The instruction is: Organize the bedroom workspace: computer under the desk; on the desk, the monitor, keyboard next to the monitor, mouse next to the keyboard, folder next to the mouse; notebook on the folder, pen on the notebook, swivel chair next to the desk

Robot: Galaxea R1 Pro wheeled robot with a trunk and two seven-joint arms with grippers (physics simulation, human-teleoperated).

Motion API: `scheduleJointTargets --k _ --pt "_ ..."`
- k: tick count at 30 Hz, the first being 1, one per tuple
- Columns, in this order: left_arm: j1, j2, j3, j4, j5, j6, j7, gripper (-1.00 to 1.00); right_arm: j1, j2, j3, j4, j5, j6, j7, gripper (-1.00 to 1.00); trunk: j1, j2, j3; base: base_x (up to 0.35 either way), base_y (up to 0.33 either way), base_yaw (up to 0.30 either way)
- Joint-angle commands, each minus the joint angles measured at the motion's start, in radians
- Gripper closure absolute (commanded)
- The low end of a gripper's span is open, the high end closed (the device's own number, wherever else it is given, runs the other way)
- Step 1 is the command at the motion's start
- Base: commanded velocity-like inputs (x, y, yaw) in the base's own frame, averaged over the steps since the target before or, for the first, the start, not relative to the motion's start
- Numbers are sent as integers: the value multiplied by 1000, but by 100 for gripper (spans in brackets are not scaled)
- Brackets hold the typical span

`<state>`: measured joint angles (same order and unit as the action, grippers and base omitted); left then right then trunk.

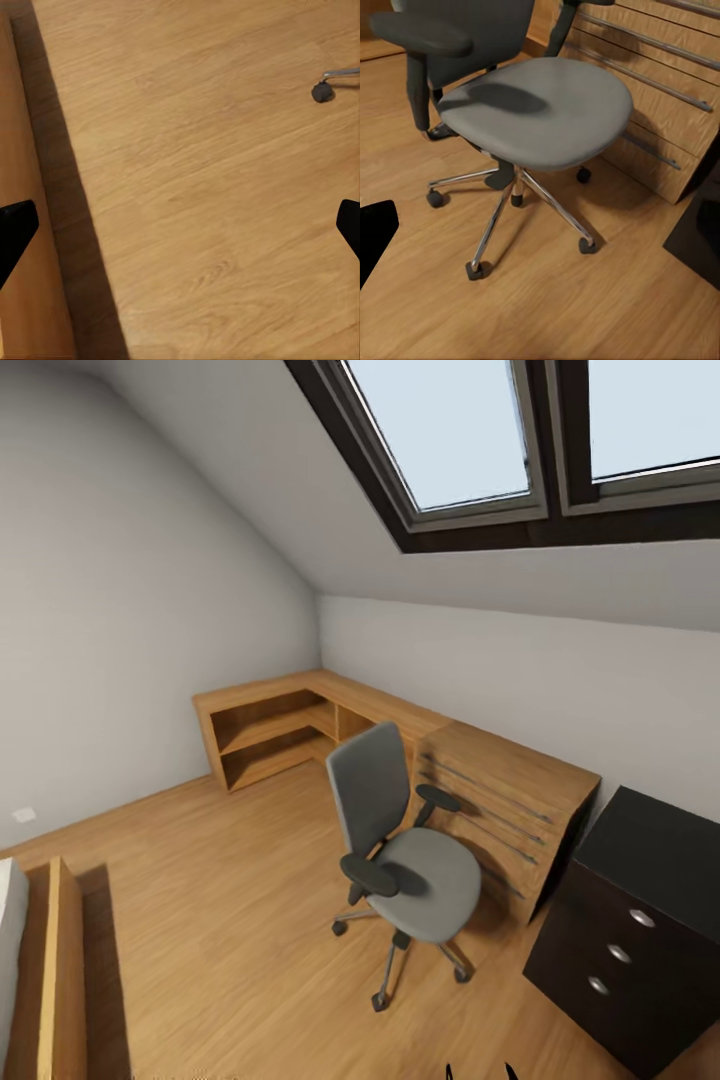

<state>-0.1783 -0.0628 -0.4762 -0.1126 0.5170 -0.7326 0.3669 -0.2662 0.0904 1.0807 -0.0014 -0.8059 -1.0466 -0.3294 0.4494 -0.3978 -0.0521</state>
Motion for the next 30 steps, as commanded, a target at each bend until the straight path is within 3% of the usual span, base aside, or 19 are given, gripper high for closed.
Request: scheduleJointTargets --k 1,12,30 --pt "-1 0 -9 1 3 -2 8 -100 -1 0 8 0 0 -1 -9 -100 1 -2 -1 0 -243 212" --pt "-1 0 -9 1 3 -1 5 -100 -1 0 8 0 0 -1 -10 -100 1 -2 11 0 -244 216" --pt "-1 0 -9 1 3 -1 4 -100 0 0 13 0 3 -1 -8 -100 1 -2 25 0 -19 243"
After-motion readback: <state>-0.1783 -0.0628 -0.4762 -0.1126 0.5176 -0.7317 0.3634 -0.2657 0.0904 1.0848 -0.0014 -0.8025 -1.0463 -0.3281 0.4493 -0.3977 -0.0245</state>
